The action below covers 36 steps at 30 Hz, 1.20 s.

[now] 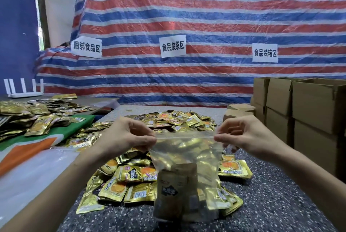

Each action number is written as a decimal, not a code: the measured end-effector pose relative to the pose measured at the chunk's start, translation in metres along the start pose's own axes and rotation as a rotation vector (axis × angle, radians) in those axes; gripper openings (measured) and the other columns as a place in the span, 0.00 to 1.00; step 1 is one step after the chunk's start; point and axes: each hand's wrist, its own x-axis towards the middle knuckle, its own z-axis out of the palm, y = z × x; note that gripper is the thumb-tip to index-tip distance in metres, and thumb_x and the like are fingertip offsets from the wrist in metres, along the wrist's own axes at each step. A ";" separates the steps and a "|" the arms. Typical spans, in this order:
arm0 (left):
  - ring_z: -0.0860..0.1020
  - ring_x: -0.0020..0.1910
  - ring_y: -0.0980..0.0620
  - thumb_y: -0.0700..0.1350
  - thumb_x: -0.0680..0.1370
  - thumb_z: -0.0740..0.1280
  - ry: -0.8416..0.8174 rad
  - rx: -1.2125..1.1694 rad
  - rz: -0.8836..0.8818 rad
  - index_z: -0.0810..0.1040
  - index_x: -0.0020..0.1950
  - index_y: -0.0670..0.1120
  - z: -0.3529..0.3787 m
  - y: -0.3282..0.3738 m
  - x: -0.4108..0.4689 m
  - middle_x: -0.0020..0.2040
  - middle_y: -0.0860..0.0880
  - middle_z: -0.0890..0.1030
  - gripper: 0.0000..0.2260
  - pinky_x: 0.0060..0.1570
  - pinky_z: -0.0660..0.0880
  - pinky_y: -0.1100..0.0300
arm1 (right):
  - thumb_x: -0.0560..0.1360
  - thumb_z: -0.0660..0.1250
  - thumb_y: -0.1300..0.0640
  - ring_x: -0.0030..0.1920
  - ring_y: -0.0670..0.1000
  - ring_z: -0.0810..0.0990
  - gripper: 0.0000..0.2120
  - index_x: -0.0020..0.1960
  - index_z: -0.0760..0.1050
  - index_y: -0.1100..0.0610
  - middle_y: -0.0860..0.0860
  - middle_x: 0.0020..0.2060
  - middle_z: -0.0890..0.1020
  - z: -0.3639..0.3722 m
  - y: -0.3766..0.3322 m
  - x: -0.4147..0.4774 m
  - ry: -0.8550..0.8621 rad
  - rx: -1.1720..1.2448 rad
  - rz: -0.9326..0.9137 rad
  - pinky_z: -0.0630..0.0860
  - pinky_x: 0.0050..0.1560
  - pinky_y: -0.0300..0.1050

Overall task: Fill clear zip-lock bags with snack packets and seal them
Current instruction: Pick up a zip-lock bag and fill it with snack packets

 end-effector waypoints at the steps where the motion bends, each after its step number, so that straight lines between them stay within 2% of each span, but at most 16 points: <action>1: 0.83 0.36 0.47 0.41 0.68 0.76 0.004 -0.014 -0.020 0.86 0.42 0.41 0.001 -0.002 0.000 0.39 0.41 0.86 0.06 0.38 0.80 0.60 | 0.69 0.74 0.51 0.40 0.53 0.84 0.10 0.45 0.83 0.56 0.54 0.40 0.86 0.000 -0.002 -0.001 0.009 -0.031 -0.006 0.79 0.39 0.42; 4: 0.80 0.34 0.49 0.43 0.67 0.76 -0.008 -0.035 -0.063 0.86 0.41 0.39 0.005 -0.003 0.000 0.39 0.39 0.85 0.09 0.33 0.77 0.63 | 0.68 0.71 0.46 0.42 0.58 0.82 0.12 0.44 0.82 0.54 0.54 0.40 0.85 0.002 -0.007 -0.001 0.043 -0.093 -0.046 0.79 0.42 0.48; 6: 0.80 0.35 0.50 0.45 0.66 0.76 0.015 -0.015 -0.044 0.85 0.41 0.40 0.005 -0.002 -0.001 0.39 0.40 0.85 0.09 0.34 0.76 0.64 | 0.71 0.71 0.49 0.43 0.59 0.81 0.09 0.44 0.81 0.54 0.53 0.41 0.84 0.005 -0.008 0.000 0.063 -0.134 -0.072 0.80 0.47 0.56; 8: 0.82 0.38 0.49 0.46 0.65 0.76 0.068 -0.010 0.000 0.85 0.40 0.41 0.005 0.000 -0.003 0.40 0.43 0.85 0.10 0.38 0.78 0.62 | 0.74 0.72 0.53 0.44 0.56 0.81 0.05 0.45 0.81 0.55 0.51 0.42 0.83 0.006 -0.007 0.001 0.079 -0.156 -0.054 0.79 0.51 0.60; 10: 0.83 0.41 0.48 0.47 0.64 0.76 0.118 0.002 0.052 0.85 0.39 0.42 0.007 0.002 -0.005 0.40 0.43 0.85 0.09 0.42 0.80 0.58 | 0.74 0.73 0.52 0.46 0.50 0.81 0.07 0.48 0.80 0.54 0.50 0.45 0.83 0.006 -0.008 0.002 0.082 -0.164 -0.028 0.79 0.54 0.56; 13: 0.83 0.40 0.48 0.43 0.68 0.77 0.156 0.075 0.136 0.84 0.39 0.43 0.012 0.005 -0.005 0.39 0.45 0.85 0.05 0.42 0.80 0.55 | 0.71 0.72 0.37 0.56 0.39 0.75 0.25 0.62 0.75 0.48 0.42 0.58 0.77 0.012 -0.021 0.007 0.055 -0.304 -0.086 0.72 0.54 0.38; 15: 0.83 0.40 0.49 0.40 0.70 0.76 0.165 0.120 0.178 0.84 0.40 0.43 0.014 0.007 -0.004 0.40 0.46 0.85 0.03 0.42 0.81 0.55 | 0.71 0.69 0.34 0.62 0.41 0.70 0.29 0.67 0.72 0.46 0.41 0.63 0.74 0.023 -0.038 0.016 0.020 -0.442 -0.184 0.67 0.56 0.39; 17: 0.83 0.40 0.50 0.41 0.71 0.76 0.156 0.145 0.203 0.84 0.40 0.44 0.016 0.009 -0.005 0.40 0.48 0.85 0.02 0.42 0.81 0.57 | 0.74 0.69 0.38 0.65 0.44 0.68 0.25 0.67 0.74 0.46 0.43 0.65 0.75 0.039 -0.055 0.026 -0.035 -0.558 -0.263 0.67 0.62 0.46; 19: 0.83 0.39 0.51 0.41 0.70 0.76 0.146 0.141 0.217 0.85 0.40 0.44 0.018 0.012 -0.006 0.39 0.48 0.85 0.02 0.41 0.81 0.58 | 0.75 0.70 0.43 0.63 0.45 0.73 0.19 0.63 0.77 0.48 0.45 0.62 0.79 0.054 -0.069 0.035 -0.084 -0.598 -0.303 0.72 0.64 0.49; 22: 0.83 0.38 0.49 0.41 0.70 0.77 0.140 0.102 0.220 0.85 0.41 0.43 0.017 0.013 -0.008 0.38 0.46 0.85 0.03 0.40 0.81 0.58 | 0.76 0.70 0.51 0.50 0.45 0.81 0.06 0.50 0.83 0.50 0.45 0.48 0.85 0.067 -0.080 0.042 -0.105 -0.537 -0.326 0.80 0.54 0.51; 24: 0.83 0.38 0.47 0.44 0.68 0.77 0.150 0.070 0.212 0.86 0.40 0.43 0.015 0.012 -0.010 0.38 0.45 0.85 0.06 0.40 0.80 0.56 | 0.76 0.71 0.53 0.46 0.45 0.81 0.03 0.46 0.84 0.49 0.44 0.43 0.84 0.070 -0.081 0.043 -0.107 -0.516 -0.329 0.81 0.50 0.53; 29: 0.82 0.42 0.42 0.54 0.69 0.73 0.117 0.102 0.199 0.85 0.44 0.52 0.015 0.008 -0.015 0.42 0.48 0.85 0.08 0.42 0.80 0.49 | 0.78 0.66 0.51 0.46 0.49 0.79 0.05 0.50 0.80 0.49 0.46 0.45 0.82 0.077 -0.081 0.042 -0.112 -0.639 -0.344 0.79 0.47 0.52; 32: 0.82 0.42 0.42 0.53 0.71 0.72 0.098 0.112 0.205 0.85 0.44 0.52 0.019 0.007 -0.017 0.42 0.48 0.85 0.07 0.43 0.79 0.44 | 0.78 0.65 0.52 0.45 0.50 0.78 0.04 0.50 0.77 0.49 0.47 0.45 0.82 0.084 -0.079 0.041 -0.081 -0.686 -0.347 0.74 0.41 0.47; 33: 0.82 0.41 0.44 0.52 0.72 0.72 0.118 0.109 0.215 0.85 0.43 0.51 0.021 0.006 -0.017 0.40 0.48 0.85 0.06 0.40 0.79 0.47 | 0.78 0.64 0.52 0.44 0.49 0.78 0.04 0.49 0.77 0.50 0.47 0.44 0.81 0.085 -0.078 0.041 -0.078 -0.670 -0.340 0.75 0.41 0.47; 35: 0.81 0.35 0.53 0.45 0.74 0.74 0.180 0.112 0.254 0.84 0.40 0.49 0.025 0.006 -0.017 0.38 0.50 0.84 0.03 0.32 0.77 0.61 | 0.76 0.64 0.52 0.43 0.48 0.79 0.05 0.47 0.77 0.51 0.46 0.41 0.81 0.086 -0.078 0.040 -0.078 -0.634 -0.326 0.79 0.43 0.50; 36: 0.79 0.33 0.56 0.42 0.74 0.74 0.214 0.131 0.269 0.84 0.40 0.48 0.028 0.006 -0.018 0.37 0.51 0.83 0.04 0.31 0.75 0.65 | 0.76 0.64 0.52 0.43 0.48 0.79 0.05 0.47 0.78 0.51 0.46 0.41 0.81 0.085 -0.078 0.040 -0.083 -0.628 -0.321 0.80 0.44 0.51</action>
